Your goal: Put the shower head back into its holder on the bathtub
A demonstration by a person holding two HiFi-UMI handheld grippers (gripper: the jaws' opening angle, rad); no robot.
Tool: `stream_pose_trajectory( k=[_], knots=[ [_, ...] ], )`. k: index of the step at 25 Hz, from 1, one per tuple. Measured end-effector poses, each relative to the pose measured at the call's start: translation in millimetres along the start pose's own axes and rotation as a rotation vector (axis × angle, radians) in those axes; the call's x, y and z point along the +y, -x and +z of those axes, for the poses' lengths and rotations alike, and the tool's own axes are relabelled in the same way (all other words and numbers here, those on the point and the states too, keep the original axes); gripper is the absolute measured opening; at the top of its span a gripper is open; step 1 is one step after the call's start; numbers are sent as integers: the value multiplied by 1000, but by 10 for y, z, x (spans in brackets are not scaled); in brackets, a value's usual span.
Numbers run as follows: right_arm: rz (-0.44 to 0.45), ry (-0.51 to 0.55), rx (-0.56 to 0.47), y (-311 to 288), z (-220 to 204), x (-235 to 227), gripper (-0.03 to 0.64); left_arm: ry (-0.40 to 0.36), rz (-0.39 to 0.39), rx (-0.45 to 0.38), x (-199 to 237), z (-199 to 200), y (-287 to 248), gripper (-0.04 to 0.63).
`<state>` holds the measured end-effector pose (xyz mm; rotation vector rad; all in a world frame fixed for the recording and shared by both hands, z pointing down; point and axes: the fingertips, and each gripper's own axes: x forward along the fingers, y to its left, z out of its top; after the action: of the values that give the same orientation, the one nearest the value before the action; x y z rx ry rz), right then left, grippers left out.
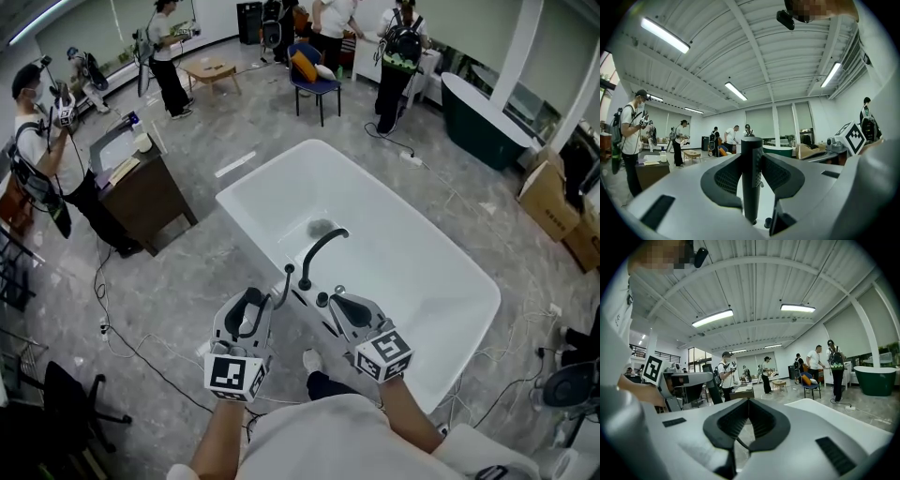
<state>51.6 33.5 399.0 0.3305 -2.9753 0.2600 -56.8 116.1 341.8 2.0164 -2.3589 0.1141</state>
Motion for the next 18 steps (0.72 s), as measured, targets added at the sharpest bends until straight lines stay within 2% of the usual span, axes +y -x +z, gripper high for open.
stream_pose_trajectory(
  k=[12,18],
  knots=[
    [46,9,33,-685,95,-355,18,17,31,15,442,-12,-568,140],
    [64,5,37,-922,165,-608,18,6,35,19,516,30,-892,140]
  ],
)
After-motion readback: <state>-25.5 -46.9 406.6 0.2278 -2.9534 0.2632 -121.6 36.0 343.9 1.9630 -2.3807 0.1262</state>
